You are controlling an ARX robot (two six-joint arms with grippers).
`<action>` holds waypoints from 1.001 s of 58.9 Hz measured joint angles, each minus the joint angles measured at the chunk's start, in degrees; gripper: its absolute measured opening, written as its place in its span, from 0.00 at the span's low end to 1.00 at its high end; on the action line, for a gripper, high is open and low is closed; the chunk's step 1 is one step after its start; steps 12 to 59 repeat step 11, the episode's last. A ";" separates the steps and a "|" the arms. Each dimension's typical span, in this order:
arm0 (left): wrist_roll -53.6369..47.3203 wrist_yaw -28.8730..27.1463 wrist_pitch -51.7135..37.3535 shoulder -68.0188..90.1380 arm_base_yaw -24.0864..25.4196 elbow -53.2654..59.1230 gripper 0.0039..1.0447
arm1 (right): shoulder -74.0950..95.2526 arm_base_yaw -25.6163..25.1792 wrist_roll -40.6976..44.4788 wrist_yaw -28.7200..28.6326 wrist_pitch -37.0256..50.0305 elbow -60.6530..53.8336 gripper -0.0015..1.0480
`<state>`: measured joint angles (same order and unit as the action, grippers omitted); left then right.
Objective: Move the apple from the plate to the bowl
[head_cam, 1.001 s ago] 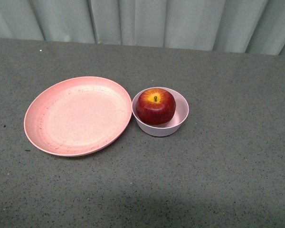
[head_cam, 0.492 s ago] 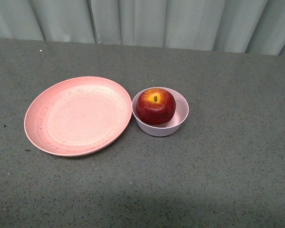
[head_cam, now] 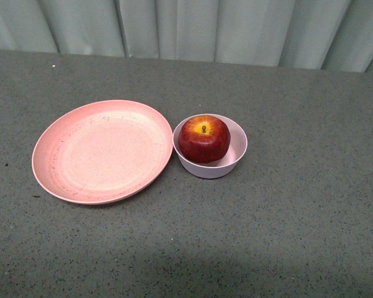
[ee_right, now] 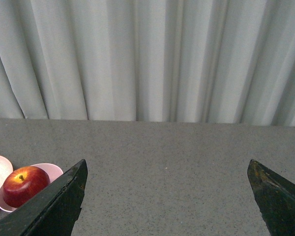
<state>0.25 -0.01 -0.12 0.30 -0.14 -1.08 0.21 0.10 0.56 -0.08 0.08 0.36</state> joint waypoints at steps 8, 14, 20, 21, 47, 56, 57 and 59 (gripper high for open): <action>0.00 0.00 0.00 0.00 0.00 0.00 0.94 | 0.00 0.00 0.00 0.00 0.00 0.00 0.91; 0.00 0.00 0.00 0.00 0.00 0.00 0.94 | 0.00 0.00 0.02 0.00 0.00 0.00 0.91; 0.00 0.00 0.00 0.00 0.00 0.00 0.94 | 0.00 0.00 0.02 0.00 0.00 0.00 0.91; 0.00 0.00 0.00 0.00 0.00 0.00 0.94 | 0.00 0.00 0.02 0.00 0.00 0.00 0.91; 0.00 0.00 0.00 0.00 0.00 0.00 0.94 | 0.00 0.00 0.02 0.00 0.00 0.00 0.91; 0.00 0.00 0.00 0.00 0.00 0.00 0.94 | 0.00 0.00 0.02 0.00 0.00 0.00 0.91; 0.00 0.00 0.00 0.00 0.00 0.00 0.94 | 0.00 0.00 0.02 0.00 0.00 0.00 0.91; 0.00 0.00 0.00 0.00 0.00 0.00 0.94 | 0.00 0.00 0.02 0.00 0.00 0.00 0.91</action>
